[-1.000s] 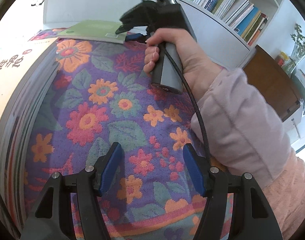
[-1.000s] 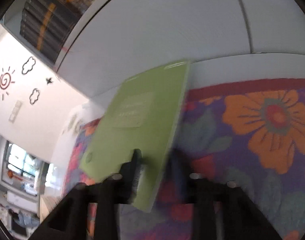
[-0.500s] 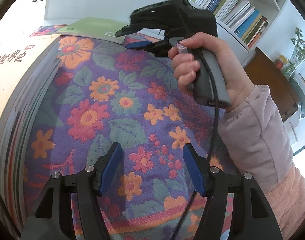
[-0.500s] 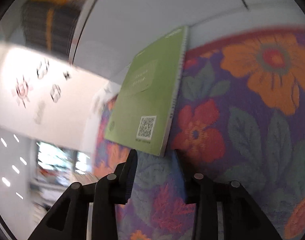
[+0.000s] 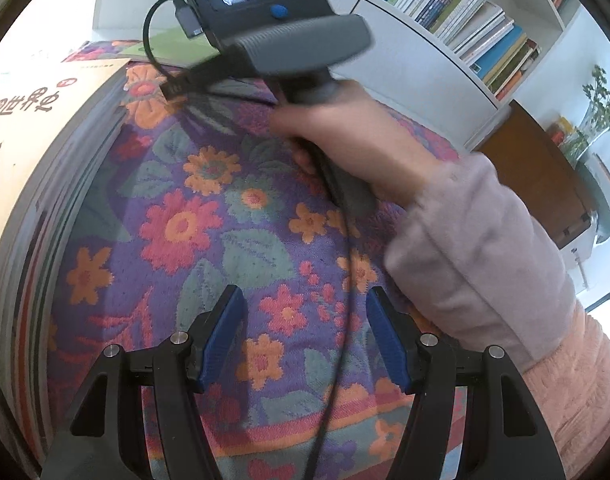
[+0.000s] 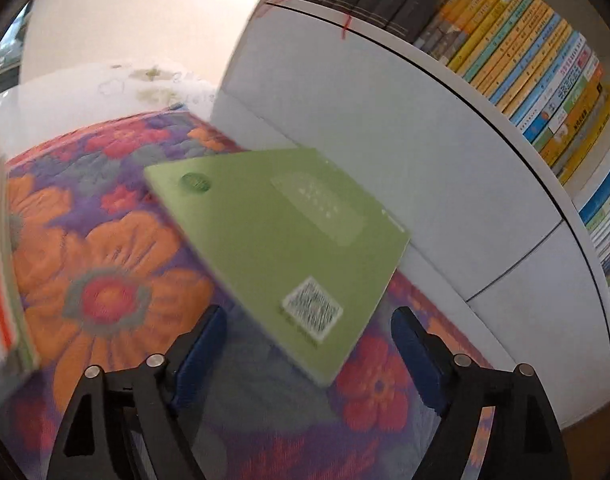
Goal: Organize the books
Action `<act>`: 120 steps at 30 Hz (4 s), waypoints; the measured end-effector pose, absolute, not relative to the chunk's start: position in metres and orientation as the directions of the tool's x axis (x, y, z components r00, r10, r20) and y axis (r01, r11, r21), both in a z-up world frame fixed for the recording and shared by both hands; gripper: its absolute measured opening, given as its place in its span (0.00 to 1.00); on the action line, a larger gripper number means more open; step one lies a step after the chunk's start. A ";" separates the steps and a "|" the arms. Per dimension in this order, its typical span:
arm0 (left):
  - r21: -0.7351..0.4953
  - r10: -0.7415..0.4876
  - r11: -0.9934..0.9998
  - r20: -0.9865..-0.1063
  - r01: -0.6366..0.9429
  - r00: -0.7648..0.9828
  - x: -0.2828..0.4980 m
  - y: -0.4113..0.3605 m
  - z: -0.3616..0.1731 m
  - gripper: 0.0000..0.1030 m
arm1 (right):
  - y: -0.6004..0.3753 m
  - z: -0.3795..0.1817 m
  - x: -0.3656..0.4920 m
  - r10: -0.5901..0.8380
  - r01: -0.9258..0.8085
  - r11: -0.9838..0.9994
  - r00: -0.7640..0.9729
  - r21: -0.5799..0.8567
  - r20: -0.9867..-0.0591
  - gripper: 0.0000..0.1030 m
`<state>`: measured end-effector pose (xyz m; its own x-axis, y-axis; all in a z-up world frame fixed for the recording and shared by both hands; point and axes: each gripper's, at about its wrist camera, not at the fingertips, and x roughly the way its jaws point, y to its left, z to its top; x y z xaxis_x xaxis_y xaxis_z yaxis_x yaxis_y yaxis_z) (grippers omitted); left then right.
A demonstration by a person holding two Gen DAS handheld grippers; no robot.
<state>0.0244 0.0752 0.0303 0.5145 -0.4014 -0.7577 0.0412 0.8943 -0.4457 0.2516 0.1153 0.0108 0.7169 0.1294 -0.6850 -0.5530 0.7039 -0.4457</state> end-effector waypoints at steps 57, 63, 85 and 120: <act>-0.451 -0.445 0.885 -0.746 0.116 0.496 0.051 -0.032 0.031 0.60 | -0.284 0.071 0.076 0.363 -0.192 0.932 0.540 0.309 -0.760 0.53; -0.501 -0.492 0.852 -0.671 0.151 0.554 0.054 -0.023 0.023 0.60 | -0.281 0.037 0.107 0.339 -0.212 0.941 0.561 0.265 -0.755 0.57; -0.571 -0.622 0.781 -0.676 0.252 0.394 0.064 -0.014 0.024 0.42 | -0.306 0.029 0.104 0.710 -0.281 0.697 0.147 0.659 -0.689 0.58; -0.615 -0.607 0.775 -0.663 0.143 0.438 0.074 0.025 0.081 0.20 | -0.294 0.077 0.113 0.714 -0.150 0.699 0.211 0.700 -0.668 0.19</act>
<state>0.0741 0.0253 0.0813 0.4382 -0.6068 -0.6632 0.1429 0.7754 -0.6151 0.1127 -0.2940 0.0767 0.2109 0.7138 -0.6678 -0.1497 0.6987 0.6996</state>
